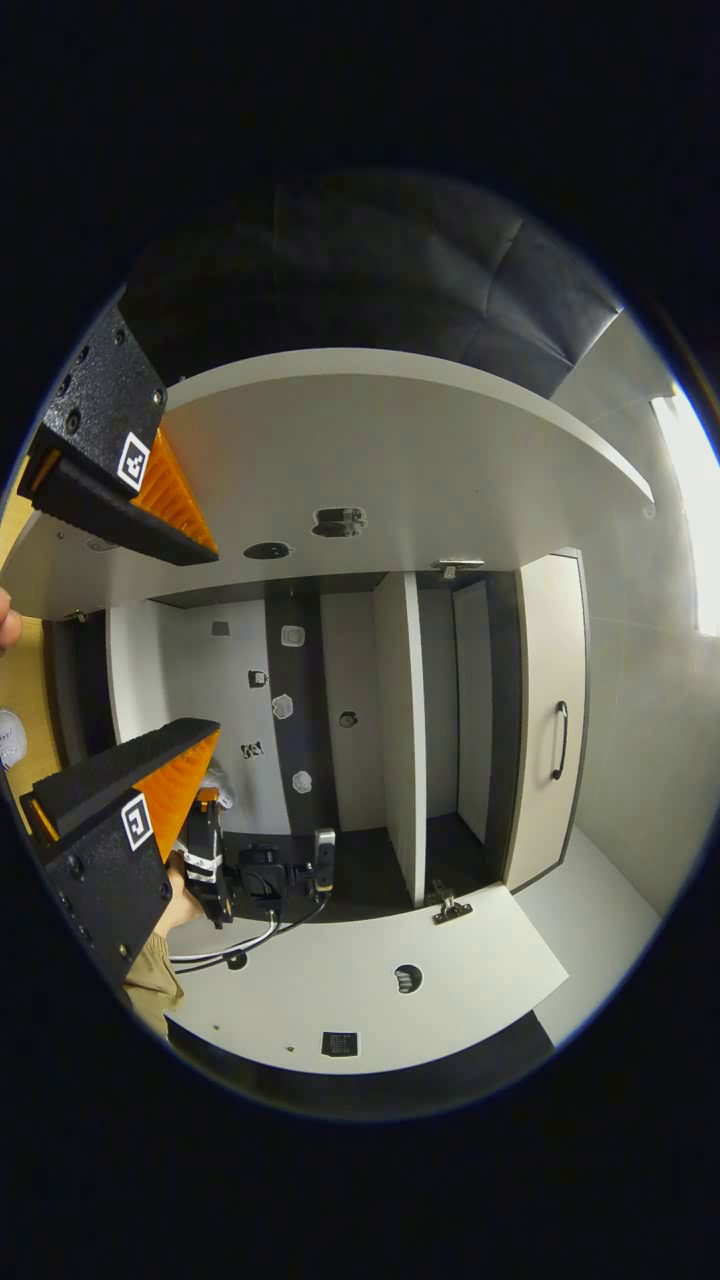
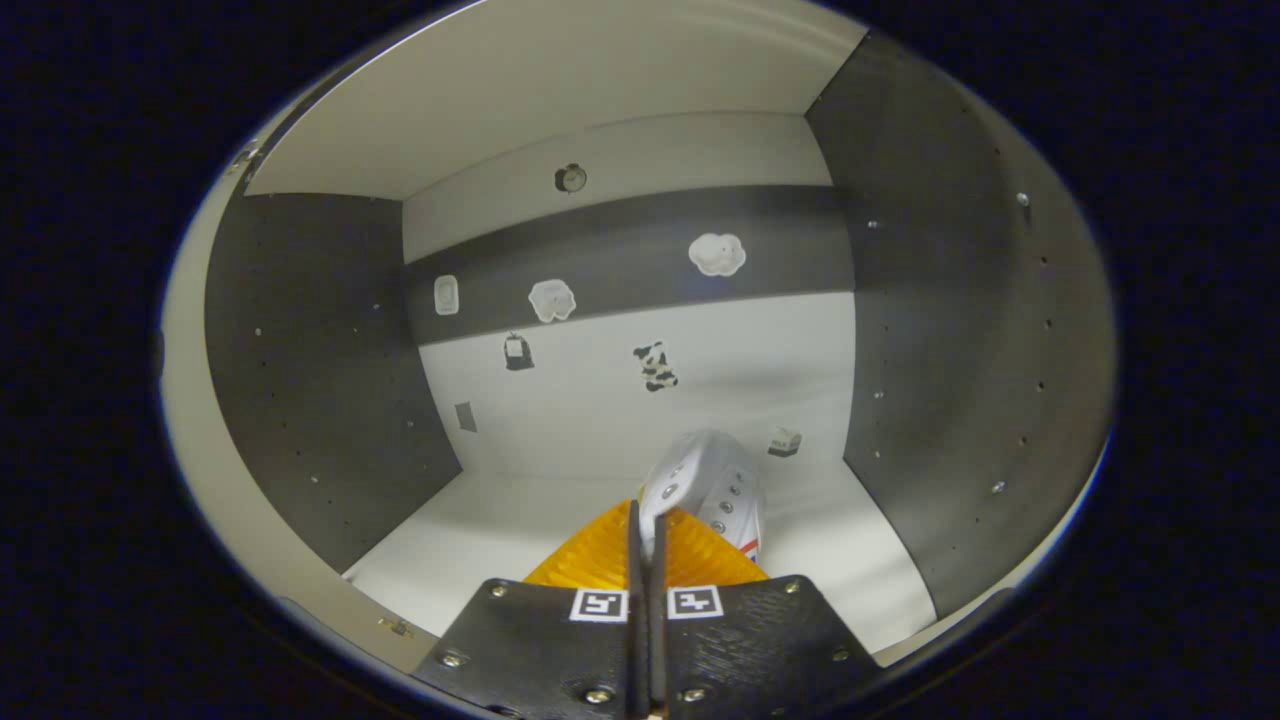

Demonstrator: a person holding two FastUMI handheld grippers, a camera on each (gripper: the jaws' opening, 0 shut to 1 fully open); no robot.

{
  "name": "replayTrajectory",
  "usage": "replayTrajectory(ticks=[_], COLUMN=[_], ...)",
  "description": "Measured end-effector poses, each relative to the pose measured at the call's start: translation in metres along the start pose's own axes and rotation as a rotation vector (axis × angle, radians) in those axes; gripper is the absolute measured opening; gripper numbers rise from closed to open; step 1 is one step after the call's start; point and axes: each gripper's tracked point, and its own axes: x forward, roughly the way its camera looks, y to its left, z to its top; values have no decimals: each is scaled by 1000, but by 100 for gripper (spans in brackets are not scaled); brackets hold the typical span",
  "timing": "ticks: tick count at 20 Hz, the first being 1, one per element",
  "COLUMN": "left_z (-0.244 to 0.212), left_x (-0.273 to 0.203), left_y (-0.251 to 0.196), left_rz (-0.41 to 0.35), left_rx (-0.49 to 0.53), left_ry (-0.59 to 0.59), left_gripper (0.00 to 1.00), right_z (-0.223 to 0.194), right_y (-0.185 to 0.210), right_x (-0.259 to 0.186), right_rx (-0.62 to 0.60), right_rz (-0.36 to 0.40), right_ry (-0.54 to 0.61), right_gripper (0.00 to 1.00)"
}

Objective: Grab one shoe with the right hand and put it into the shoe cabinet, grab the other shoe with the left hand and put it into the shoe cabinet; then close the right door with the right hand and the left door with the left hand.

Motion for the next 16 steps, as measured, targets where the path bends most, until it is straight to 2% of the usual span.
replayTrajectory(ticks=[3, 8, 9, 10, 11, 12, 13, 16], left_z=[1, 0, 0, 0, -1, -1, -1, -3], left_x=[0, 0, -1, -1, 0, 0, 0, -2], left_y=[0, 0, -1, -1, -1, -1, -2, -10], left_rz=[4, -2, -3, -4, -4, -4, -4, -22], left_rx=[-2, 5, 3, 4, 7, 12, 16, 12], left_ry=[-4, -4, -6, -6, -4, -5, -4, 2], left_gripper=[94, 94, 94, 94, 94, 94, 94, 96], right_z=[-25, -40, -42, -38, -33, -27, -20, 3], right_y=[4, 18, 23, 21, 18, 18, 21, 26], right_x=[11, 10, 11, 6, 2, -7, -17, -56], right_rx=[-13, -48, -46, -52, -63, -67, -64, -61], right_rz=[-3, 8, 10, 2, -15, -15, -9, 6], right_ry=[59, 75, 82, 69, 50, 33, 18, -46], right_gripper=[0, 4, 10, 11, 31, 27, 36, 36])
